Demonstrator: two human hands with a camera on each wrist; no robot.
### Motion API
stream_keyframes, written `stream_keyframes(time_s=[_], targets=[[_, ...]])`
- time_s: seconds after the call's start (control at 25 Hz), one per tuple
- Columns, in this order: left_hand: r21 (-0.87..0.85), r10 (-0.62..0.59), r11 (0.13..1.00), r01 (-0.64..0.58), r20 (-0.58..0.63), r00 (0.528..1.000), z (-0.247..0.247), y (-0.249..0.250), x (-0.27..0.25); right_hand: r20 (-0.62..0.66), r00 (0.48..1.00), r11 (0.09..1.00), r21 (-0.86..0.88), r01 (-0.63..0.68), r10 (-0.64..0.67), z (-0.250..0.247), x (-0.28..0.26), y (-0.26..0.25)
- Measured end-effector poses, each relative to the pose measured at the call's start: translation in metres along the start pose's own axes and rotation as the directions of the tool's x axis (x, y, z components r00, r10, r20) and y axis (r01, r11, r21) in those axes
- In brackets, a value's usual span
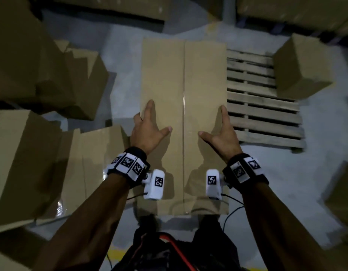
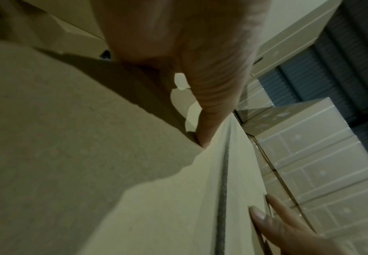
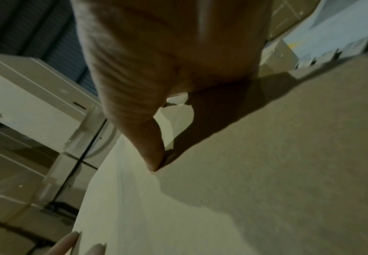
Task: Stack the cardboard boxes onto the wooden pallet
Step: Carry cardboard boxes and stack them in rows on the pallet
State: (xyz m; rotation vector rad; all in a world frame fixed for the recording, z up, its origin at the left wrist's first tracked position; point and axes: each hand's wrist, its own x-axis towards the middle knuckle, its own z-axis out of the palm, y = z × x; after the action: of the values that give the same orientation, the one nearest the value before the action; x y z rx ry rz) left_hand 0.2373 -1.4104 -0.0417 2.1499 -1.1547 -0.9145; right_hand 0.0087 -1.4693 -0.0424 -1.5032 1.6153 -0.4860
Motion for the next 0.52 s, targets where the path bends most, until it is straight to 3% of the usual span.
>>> stream_keyframes(time_s=[0.32, 0.52], targets=[[0.000, 0.076, 0.997, -0.076, -0.050, 0.996, 0.131, 0.173, -0.005, -0.046, 0.998, 0.999, -0.018, 0.031, -0.032, -0.191, 0.060, 0.062], [0.022, 0.133, 0.991, -0.132, -0.040, 0.990, 0.187, 0.266, 0.013, -0.082, 0.996, 0.999, 0.022, 0.033, -0.031, -0.287, 0.098, 0.084]])
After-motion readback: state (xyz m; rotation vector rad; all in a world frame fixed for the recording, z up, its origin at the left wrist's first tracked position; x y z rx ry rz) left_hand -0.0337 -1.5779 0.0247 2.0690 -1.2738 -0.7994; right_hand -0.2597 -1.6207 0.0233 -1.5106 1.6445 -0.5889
